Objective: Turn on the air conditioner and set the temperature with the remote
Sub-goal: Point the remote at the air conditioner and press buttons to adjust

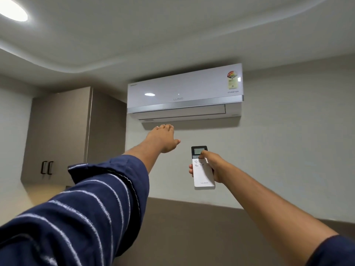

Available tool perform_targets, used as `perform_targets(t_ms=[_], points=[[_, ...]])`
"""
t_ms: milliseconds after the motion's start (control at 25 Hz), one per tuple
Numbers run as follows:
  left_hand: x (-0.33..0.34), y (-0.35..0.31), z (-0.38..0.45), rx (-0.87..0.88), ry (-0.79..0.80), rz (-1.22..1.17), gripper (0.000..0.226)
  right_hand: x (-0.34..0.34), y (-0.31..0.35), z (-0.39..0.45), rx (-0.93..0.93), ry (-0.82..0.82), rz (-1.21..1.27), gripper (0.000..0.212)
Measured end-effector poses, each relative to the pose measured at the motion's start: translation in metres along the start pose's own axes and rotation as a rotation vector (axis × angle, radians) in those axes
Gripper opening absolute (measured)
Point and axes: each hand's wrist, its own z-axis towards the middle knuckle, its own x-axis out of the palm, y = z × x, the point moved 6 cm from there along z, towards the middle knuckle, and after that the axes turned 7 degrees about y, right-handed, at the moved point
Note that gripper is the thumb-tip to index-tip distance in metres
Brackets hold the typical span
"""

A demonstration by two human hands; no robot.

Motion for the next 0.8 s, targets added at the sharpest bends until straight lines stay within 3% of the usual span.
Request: perform_targets(t_ms=[800], points=[[-0.001, 0.006, -0.001, -0.003, -0.018, -0.030, 0.069, 0.001, 0.010, -0.004, -0.032, -0.008, -0.018, 0.025]])
